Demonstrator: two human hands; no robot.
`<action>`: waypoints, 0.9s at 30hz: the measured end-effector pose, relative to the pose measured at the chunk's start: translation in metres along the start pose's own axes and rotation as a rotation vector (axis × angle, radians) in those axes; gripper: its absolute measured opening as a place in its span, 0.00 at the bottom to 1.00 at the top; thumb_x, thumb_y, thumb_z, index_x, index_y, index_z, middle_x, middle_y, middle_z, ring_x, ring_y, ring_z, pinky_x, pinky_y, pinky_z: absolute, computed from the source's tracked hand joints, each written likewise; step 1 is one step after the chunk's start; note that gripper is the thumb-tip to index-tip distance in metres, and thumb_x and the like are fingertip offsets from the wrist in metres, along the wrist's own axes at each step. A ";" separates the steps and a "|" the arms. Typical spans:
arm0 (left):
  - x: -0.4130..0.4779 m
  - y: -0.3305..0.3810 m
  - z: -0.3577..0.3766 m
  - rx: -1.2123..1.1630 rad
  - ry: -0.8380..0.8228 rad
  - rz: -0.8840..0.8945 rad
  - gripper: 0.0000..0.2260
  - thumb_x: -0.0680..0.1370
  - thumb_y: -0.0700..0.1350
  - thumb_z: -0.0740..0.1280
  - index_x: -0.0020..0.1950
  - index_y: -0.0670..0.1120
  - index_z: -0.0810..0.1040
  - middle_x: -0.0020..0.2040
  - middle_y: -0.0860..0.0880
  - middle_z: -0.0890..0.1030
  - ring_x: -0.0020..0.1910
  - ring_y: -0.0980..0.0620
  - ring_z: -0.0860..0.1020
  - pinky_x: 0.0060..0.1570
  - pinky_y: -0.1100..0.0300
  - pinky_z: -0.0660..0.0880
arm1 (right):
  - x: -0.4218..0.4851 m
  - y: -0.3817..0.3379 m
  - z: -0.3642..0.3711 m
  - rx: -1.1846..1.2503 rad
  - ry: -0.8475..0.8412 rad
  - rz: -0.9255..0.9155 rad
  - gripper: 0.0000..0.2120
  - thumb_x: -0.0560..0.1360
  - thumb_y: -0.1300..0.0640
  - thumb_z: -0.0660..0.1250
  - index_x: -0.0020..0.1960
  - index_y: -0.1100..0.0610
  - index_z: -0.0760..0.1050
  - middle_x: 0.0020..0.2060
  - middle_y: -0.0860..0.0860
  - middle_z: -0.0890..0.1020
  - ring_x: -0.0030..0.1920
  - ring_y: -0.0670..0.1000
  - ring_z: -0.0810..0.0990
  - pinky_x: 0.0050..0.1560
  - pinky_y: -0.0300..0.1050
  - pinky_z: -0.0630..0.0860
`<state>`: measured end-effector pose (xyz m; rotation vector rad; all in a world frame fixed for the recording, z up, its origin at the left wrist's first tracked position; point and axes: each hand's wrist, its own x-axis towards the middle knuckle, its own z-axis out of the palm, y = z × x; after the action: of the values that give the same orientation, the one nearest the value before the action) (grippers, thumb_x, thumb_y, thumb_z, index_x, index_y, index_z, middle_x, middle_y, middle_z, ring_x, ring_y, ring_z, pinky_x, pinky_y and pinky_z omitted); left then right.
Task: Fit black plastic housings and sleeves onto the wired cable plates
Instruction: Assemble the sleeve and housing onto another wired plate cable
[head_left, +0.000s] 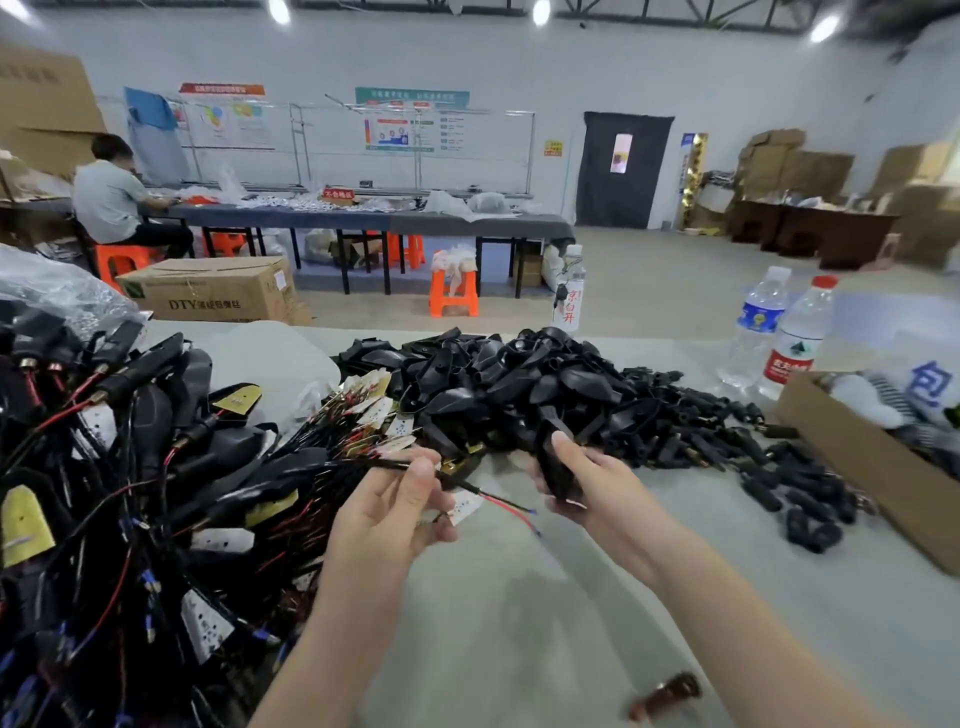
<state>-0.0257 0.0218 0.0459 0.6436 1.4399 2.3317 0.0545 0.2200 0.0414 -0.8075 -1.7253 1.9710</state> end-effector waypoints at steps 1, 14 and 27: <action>-0.007 -0.001 0.006 -0.048 0.021 -0.008 0.07 0.72 0.52 0.69 0.44 0.52 0.86 0.38 0.49 0.79 0.39 0.52 0.79 0.35 0.59 0.78 | -0.017 0.004 -0.009 0.102 -0.020 0.043 0.19 0.80 0.46 0.64 0.57 0.61 0.80 0.50 0.54 0.86 0.46 0.50 0.81 0.47 0.42 0.76; -0.077 -0.045 0.052 -0.158 -0.099 -0.252 0.11 0.72 0.47 0.69 0.49 0.44 0.86 0.40 0.45 0.83 0.37 0.51 0.81 0.30 0.59 0.78 | -0.128 0.056 -0.047 0.882 -0.096 -0.004 0.26 0.75 0.52 0.65 0.64 0.72 0.74 0.56 0.64 0.82 0.49 0.56 0.85 0.46 0.44 0.83; -0.071 -0.053 0.046 -0.125 -0.069 -0.242 0.10 0.73 0.48 0.69 0.49 0.45 0.85 0.42 0.45 0.82 0.38 0.50 0.81 0.31 0.58 0.78 | -0.126 0.067 -0.049 0.804 -0.158 -0.036 0.25 0.73 0.62 0.69 0.67 0.71 0.69 0.62 0.65 0.80 0.60 0.62 0.81 0.55 0.52 0.81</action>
<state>0.0611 0.0446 0.0011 0.4813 1.2538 2.1691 0.1860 0.1660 -0.0082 -0.3305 -0.8416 2.4534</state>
